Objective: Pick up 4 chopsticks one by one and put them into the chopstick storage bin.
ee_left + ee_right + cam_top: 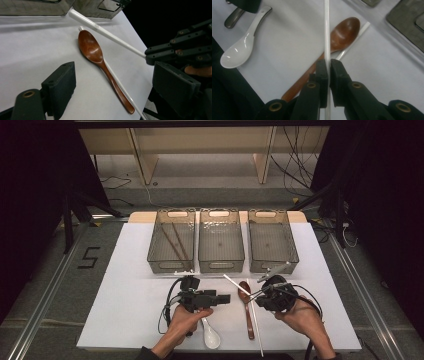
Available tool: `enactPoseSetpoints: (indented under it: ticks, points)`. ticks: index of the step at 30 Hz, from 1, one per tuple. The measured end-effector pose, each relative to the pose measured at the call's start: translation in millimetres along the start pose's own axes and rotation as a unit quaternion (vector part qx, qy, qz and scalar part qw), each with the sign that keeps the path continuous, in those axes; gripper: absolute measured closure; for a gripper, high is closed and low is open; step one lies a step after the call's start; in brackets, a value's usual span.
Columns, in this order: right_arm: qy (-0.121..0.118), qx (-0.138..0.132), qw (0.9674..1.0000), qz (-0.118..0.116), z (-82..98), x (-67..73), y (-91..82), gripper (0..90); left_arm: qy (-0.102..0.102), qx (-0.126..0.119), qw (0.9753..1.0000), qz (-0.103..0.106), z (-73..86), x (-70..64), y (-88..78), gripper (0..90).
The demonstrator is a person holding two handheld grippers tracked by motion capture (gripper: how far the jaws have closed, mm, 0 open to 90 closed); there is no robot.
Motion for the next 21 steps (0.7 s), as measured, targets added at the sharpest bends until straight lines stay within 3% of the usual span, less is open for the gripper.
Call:
enactPoseSetpoints:
  ticks: [13, 21]
  points:
    - [-0.019, -0.010, 0.9996, -0.019, -10.4, 15.4, 4.6, 86.0, -0.037, -0.007, 0.9991, 0.017, -2.7, -9.6, 18.8, 20.4]
    - [-0.028, -0.016, 0.9992, -0.025, -13.2, 20.8, 4.0, 85.9, -0.058, -0.013, 0.9980, 0.022, -2.6, -8.5, 23.1, 22.9]
Point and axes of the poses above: each handheld gripper's, and its own axes: y roughly forward along the jaws, z roughly out of its underside, x roughly to its left, the point moved 3 cm from there along y, roughly forward along the jaws, and after that the axes turned 9 degrees about -x, right-handed, at the moved point
